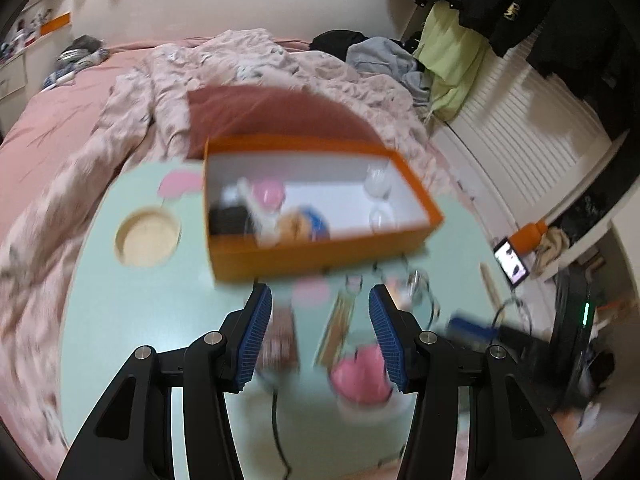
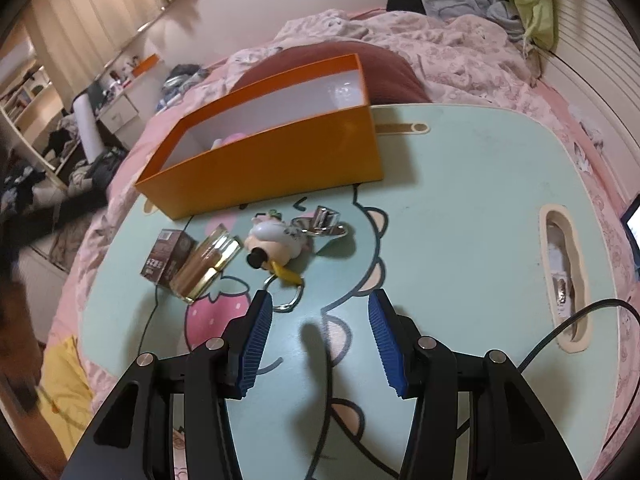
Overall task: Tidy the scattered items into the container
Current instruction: 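Grasp the blue-capped bear plush in the box with the left gripper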
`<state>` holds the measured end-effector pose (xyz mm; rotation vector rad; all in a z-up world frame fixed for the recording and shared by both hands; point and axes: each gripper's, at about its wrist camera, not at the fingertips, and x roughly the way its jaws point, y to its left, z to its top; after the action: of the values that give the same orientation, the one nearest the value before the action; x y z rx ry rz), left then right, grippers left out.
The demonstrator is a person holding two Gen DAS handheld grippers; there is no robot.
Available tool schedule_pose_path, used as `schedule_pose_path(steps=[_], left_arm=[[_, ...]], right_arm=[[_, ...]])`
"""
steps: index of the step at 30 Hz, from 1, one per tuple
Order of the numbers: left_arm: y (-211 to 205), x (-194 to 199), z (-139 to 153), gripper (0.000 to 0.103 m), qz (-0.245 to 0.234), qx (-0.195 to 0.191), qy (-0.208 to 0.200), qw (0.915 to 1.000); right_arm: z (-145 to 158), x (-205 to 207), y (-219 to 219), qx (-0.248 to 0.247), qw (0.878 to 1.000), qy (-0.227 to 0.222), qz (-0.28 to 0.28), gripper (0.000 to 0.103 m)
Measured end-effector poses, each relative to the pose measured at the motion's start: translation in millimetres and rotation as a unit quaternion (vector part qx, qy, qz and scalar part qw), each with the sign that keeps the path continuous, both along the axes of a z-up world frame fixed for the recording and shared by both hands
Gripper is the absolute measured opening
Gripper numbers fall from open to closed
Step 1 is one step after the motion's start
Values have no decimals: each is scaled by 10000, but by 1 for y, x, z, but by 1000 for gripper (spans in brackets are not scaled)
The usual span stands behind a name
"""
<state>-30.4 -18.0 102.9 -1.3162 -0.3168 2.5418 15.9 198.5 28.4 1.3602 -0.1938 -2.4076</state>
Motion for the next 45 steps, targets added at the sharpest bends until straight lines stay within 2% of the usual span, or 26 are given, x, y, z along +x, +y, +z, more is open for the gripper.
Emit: schedule_pose_path(steps=[3, 7, 12, 17, 18, 19, 20, 28, 33, 38, 42, 45], left_arm=[[7, -47, 7, 52, -119, -224, -232, 9994], [23, -95, -15, 52, -172, -548, -856, 9947], [42, -124, -50, 51, -233, -551, -1506, 9868], [54, -137, -79, 51, -182, -1203, -1745, 9771], [53, -138, -80, 50, -199, -1086, -1784, 9777], [48, -139, -85, 42, -221, -770, -1966, 9772], [44, -140, -86, 41, -189, -571, -2056, 9768], [44, -134, -74, 34, -214, -598, -1707, 9833], [31, -121, -36, 34, -257, -30, -1230, 9921], [23, -81, 6, 34, -404, 358, -531, 9971], [27, -40, 7, 34, -500, 418, -357, 9972], [29, -15, -11, 34, -469, 242, -334, 9980]], right_arm=[[-1, 3, -2, -95, 9999, -4, 31, 49], [-3, 4, -2, -162, 9999, -36, 40, 49], [-8, 2, 0, -217, 9997, -132, 4, 49], [-7, 3, 0, -239, 9997, -108, 7, 49], [-7, 3, 0, -247, 9996, -110, 13, 49], [-7, 3, 0, -259, 9996, -118, 13, 49], [-7, 3, 0, -261, 9996, -123, 7, 49], [-9, 4, -5, -183, 9997, -136, 13, 49], [-10, 5, -6, -126, 9998, -121, 11, 49], [-11, 6, -7, -127, 9999, -105, -1, 49], [-10, 7, -7, -157, 9998, -99, 3, 49], [-9, 9, -9, -134, 9999, -58, 5, 49]])
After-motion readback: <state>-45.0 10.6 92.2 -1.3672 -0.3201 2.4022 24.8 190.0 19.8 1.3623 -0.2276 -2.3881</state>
